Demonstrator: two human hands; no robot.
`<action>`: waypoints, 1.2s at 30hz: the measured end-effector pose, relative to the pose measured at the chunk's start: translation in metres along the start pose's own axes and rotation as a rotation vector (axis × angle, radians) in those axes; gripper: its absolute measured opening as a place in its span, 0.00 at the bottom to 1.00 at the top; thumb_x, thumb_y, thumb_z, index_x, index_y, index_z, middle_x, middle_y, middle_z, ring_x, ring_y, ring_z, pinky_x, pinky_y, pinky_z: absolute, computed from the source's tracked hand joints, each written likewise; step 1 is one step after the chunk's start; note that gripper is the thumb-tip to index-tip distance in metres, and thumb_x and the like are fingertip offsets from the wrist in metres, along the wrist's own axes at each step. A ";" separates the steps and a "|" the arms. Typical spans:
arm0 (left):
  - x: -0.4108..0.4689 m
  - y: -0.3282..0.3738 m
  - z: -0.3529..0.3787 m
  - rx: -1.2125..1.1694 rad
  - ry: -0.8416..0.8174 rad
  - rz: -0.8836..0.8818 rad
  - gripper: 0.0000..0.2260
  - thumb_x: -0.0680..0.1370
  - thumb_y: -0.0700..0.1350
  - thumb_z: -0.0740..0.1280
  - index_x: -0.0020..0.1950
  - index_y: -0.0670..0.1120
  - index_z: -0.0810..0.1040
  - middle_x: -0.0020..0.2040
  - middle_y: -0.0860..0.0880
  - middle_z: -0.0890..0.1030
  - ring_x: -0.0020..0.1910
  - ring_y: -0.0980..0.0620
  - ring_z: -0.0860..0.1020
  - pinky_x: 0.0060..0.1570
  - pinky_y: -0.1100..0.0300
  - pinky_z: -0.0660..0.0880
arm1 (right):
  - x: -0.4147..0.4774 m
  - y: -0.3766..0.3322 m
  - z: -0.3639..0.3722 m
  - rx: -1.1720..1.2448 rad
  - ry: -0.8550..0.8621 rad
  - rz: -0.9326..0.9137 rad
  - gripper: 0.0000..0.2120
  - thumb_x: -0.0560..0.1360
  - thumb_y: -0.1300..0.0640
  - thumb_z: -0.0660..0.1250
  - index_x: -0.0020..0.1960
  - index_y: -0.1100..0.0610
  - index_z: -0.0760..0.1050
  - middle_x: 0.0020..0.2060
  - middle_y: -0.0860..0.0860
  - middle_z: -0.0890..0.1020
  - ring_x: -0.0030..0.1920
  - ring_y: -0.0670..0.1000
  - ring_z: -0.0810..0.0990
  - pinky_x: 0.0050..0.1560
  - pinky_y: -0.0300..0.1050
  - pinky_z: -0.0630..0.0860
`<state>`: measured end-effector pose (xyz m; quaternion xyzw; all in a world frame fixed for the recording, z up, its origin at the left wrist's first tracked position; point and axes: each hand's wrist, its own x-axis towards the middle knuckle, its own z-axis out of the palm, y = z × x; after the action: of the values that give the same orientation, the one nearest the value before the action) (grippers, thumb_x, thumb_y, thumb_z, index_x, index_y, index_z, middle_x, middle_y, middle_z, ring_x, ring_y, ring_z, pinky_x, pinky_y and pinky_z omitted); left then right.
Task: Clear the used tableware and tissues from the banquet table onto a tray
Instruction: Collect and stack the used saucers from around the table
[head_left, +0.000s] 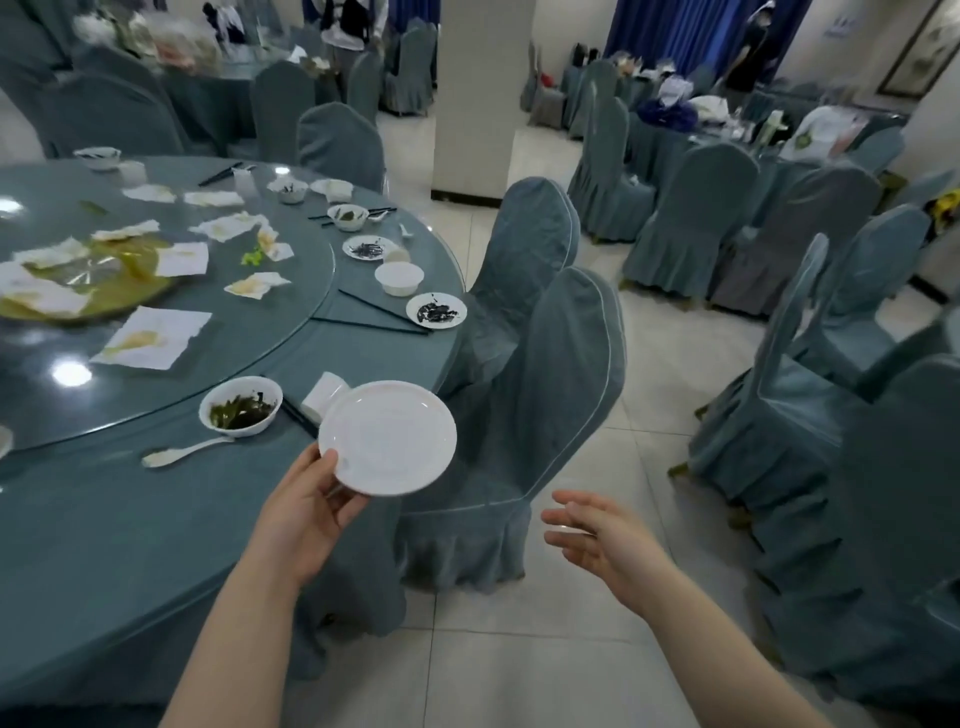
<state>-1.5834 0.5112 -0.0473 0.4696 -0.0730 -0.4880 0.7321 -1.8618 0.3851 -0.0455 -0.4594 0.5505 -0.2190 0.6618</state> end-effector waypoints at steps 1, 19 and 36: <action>0.010 0.003 0.005 -0.006 0.013 0.004 0.09 0.81 0.42 0.60 0.59 0.50 0.77 0.46 0.49 0.85 0.41 0.54 0.83 0.35 0.61 0.80 | 0.012 -0.008 0.000 0.002 0.005 -0.001 0.07 0.80 0.59 0.61 0.55 0.56 0.77 0.43 0.52 0.86 0.45 0.54 0.85 0.41 0.42 0.79; 0.173 0.065 0.053 0.015 0.268 0.167 0.10 0.81 0.41 0.60 0.57 0.51 0.77 0.46 0.49 0.84 0.38 0.52 0.84 0.37 0.58 0.81 | 0.297 -0.131 0.072 -0.192 -0.239 0.043 0.05 0.78 0.59 0.64 0.52 0.53 0.77 0.46 0.53 0.84 0.42 0.52 0.81 0.44 0.44 0.76; 0.253 0.036 0.090 -0.048 0.611 0.194 0.10 0.80 0.40 0.60 0.55 0.50 0.79 0.41 0.48 0.84 0.34 0.51 0.81 0.31 0.60 0.79 | 0.519 -0.176 0.141 -0.428 -0.145 0.129 0.17 0.74 0.48 0.69 0.42 0.63 0.76 0.35 0.56 0.82 0.29 0.53 0.79 0.22 0.38 0.67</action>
<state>-1.4814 0.2606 -0.0600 0.5679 0.1173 -0.2539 0.7741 -1.5378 -0.0609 -0.1734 -0.5676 0.5637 -0.0209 0.5997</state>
